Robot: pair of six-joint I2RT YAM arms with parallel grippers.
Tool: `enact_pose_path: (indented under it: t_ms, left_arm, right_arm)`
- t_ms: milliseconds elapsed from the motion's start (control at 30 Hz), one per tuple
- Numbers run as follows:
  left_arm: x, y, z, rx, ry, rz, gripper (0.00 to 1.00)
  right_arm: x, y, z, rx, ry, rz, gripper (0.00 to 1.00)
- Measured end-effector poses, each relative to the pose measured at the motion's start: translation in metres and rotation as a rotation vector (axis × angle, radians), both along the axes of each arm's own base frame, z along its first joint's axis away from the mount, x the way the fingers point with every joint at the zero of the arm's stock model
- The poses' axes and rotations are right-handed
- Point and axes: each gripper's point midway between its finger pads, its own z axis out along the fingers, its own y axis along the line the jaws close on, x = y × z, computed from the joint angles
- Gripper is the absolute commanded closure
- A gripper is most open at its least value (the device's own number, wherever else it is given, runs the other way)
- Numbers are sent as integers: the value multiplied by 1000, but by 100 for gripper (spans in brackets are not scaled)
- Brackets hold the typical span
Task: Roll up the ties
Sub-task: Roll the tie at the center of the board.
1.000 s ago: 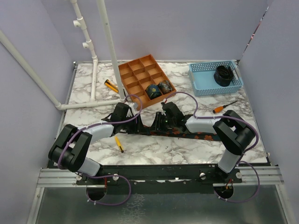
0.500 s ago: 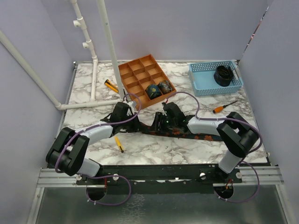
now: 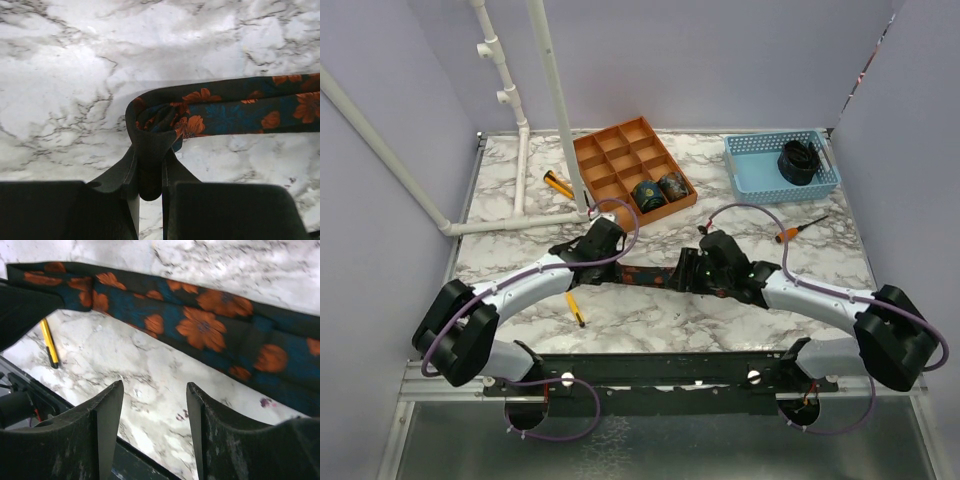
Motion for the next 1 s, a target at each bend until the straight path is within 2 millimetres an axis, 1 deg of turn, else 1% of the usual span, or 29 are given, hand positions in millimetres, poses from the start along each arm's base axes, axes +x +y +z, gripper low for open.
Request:
enact_pose_path:
  t_ms: [200, 333, 500, 600, 767, 967, 1000]
  left_arm:
    - [1, 16, -2, 244, -22, 48, 100]
    - [3, 26, 0, 396, -39, 76, 100]
    - [4, 34, 3, 576, -61, 94, 100]
    - [2, 33, 3, 686, -76, 85, 100]
    - [2, 23, 1, 823, -102, 59, 100]
    - [2, 12, -9, 918, -112, 28, 100]
    - [1, 10, -11, 927, -113, 22, 97]
  right_arm:
    - [-16, -24, -11, -41, 7, -23, 42]
    - [-24, -33, -18, -53, 17, -31, 43]
    - [-29, -43, -23, -70, 15, -50, 43]
    - [-32, -48, -24, -76, 13, -56, 43]
    - [-39, -57, -25, -74, 8, -67, 42]
    - [-47, -67, -24, -67, 7, -83, 42]
    - [-48, -68, -24, -65, 7, -87, 42]
